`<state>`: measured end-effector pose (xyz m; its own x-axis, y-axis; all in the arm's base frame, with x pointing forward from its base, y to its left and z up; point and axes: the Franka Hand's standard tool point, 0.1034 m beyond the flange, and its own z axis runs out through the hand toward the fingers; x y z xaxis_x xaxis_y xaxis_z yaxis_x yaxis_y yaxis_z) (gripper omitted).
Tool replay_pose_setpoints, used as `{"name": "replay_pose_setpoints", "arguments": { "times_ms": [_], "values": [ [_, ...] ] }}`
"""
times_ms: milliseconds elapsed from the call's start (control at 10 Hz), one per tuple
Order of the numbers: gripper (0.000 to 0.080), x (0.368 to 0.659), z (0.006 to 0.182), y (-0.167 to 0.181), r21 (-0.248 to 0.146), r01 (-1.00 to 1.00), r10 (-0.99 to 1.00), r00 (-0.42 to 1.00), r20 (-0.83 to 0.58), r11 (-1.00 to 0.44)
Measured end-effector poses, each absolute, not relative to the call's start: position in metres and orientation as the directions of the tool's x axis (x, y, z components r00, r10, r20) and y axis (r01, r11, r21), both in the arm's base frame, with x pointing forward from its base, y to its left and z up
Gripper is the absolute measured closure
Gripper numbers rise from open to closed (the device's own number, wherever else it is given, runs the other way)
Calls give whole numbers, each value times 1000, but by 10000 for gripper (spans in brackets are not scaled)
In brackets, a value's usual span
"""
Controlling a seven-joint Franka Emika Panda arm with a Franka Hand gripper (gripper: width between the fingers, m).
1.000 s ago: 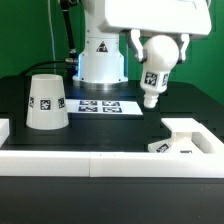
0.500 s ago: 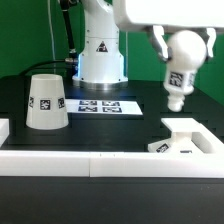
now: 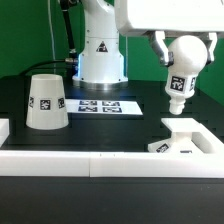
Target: Assemble lamp
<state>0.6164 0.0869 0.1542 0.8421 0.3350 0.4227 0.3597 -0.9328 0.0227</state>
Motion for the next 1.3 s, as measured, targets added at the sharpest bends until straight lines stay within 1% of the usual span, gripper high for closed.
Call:
{"name": "replay_pose_setpoints", "arguments": {
  "times_ms": [300,500,800,1100,1300],
  "values": [
    [220,615,142,92,18,362,336,845,416,-932],
    [220,614,139,94,17,364,338,845,414,-931],
    [220,618,137,97,29,363,337,831,443,-931],
    [220,622,136,95,50,365,344,812,471,-930],
    [220,622,137,100,45,360,337,812,476,-932]
  ]
}}
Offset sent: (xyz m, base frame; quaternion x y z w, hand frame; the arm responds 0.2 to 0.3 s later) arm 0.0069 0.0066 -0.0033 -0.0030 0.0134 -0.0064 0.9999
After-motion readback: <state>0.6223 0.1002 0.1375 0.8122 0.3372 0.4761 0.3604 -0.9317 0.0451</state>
